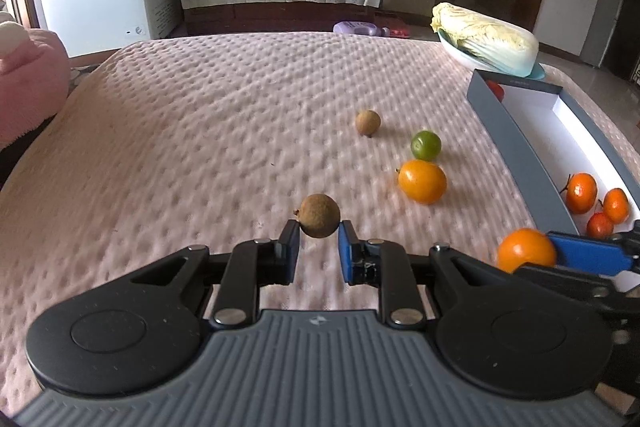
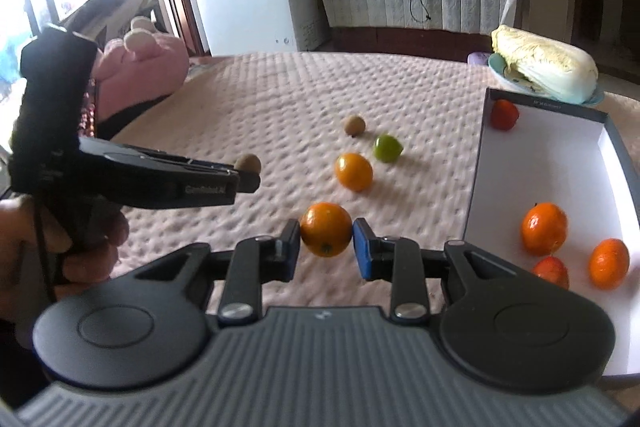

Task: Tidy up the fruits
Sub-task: 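Close the left gripper on the brown fruit and lift it while the right holds the orange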

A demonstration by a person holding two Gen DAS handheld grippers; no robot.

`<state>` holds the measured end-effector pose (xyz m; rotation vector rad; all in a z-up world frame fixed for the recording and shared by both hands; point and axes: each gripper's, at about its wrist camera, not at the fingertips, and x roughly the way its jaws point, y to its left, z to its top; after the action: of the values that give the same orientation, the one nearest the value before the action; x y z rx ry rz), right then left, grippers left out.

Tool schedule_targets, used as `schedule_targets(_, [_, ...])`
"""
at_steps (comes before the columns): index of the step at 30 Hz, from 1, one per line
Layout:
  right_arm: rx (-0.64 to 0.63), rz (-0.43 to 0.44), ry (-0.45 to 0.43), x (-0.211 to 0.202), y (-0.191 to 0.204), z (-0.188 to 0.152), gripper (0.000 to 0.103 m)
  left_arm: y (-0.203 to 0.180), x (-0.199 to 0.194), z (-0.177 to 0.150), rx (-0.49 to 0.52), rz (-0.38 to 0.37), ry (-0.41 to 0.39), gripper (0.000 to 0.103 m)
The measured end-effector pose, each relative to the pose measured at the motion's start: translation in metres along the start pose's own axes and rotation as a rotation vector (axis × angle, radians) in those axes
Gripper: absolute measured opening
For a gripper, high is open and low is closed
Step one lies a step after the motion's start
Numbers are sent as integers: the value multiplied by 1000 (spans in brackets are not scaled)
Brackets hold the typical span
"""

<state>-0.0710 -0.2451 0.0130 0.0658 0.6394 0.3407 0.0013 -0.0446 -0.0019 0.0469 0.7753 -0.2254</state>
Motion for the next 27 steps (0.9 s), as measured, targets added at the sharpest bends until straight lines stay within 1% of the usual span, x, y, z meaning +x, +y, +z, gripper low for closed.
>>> schedule_targets(6, [-10, 15, -54, -13, -1, 2, 32, -5, -4, 0, 23, 7, -13, 25])
schedule_targets(10, [-1, 7, -85, -22, -7, 3, 32, -6, -8, -1, 34, 18, -23, 24])
schedule_targets(19, [29, -9, -144, -41, -23, 3, 32, -9, -19, 3, 11, 14, -62, 24])
schedule_targets(24, [45, -23, -169, -50, -31, 2, 32, -16, -18, 4, 16, 9, -61, 23])
schedule_targets(26, [58, -35, -176, -53, -36, 2, 32, -17, -17, 4, 14, 4, -58, 18])
schedule_targets(27, [64, -39, -177, -55, -39, 1, 32, -18, -17, 4, 15, 1, -57, 18])
